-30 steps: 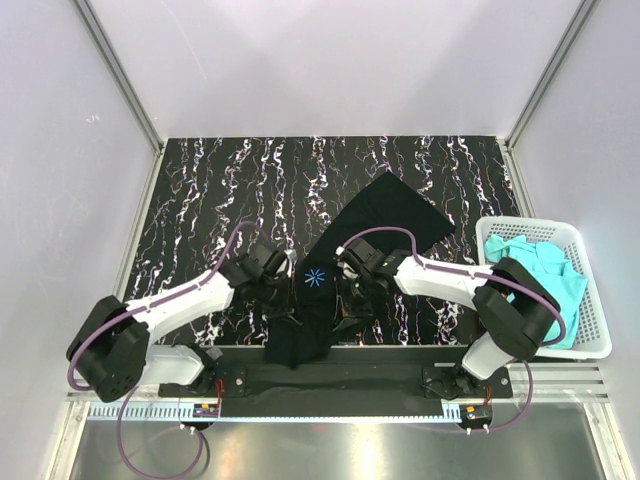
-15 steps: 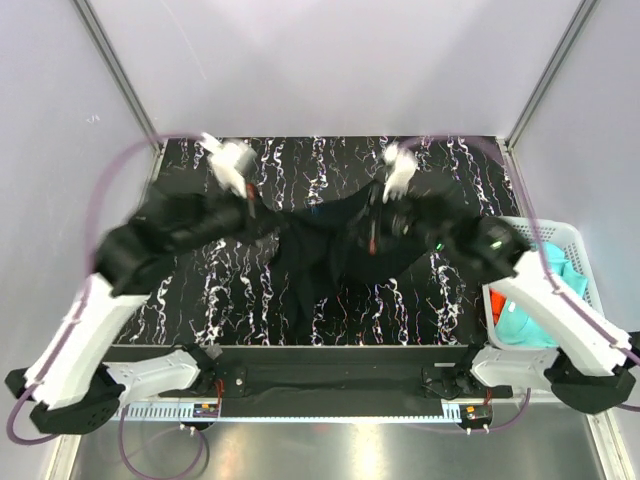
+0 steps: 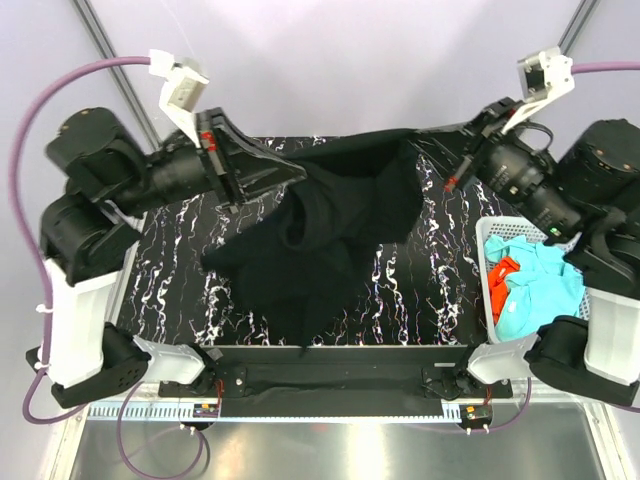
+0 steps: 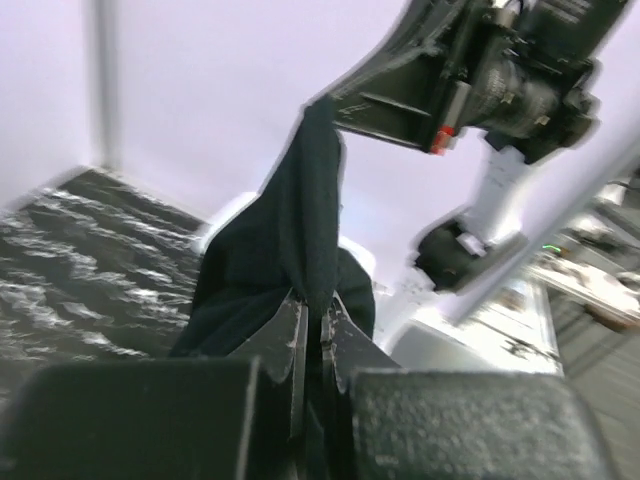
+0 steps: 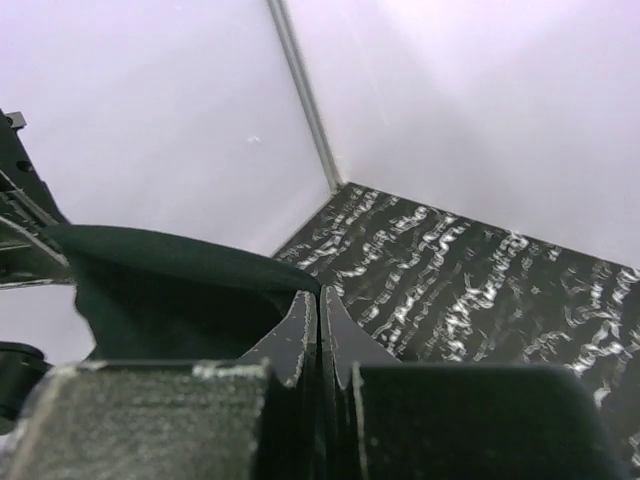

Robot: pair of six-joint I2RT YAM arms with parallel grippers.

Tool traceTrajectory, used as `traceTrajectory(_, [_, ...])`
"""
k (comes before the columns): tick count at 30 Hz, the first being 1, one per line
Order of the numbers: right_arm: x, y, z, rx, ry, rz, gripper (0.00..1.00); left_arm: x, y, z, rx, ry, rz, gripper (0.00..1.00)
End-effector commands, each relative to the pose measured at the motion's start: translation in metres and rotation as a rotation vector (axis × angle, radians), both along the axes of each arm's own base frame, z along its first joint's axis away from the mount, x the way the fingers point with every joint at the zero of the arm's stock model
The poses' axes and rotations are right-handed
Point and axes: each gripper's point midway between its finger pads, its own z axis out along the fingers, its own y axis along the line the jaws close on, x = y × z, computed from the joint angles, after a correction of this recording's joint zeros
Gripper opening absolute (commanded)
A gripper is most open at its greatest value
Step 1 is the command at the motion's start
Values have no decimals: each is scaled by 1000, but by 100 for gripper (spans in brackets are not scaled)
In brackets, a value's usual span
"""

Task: Fold and stack the t-shirts
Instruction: Flatten the tshirt out

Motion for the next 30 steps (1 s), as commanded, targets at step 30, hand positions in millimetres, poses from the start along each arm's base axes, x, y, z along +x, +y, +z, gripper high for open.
traceTrajectory(30, [266, 42, -66, -109, 10, -330, 0, 141, 141, -215, 146, 844, 755, 0])
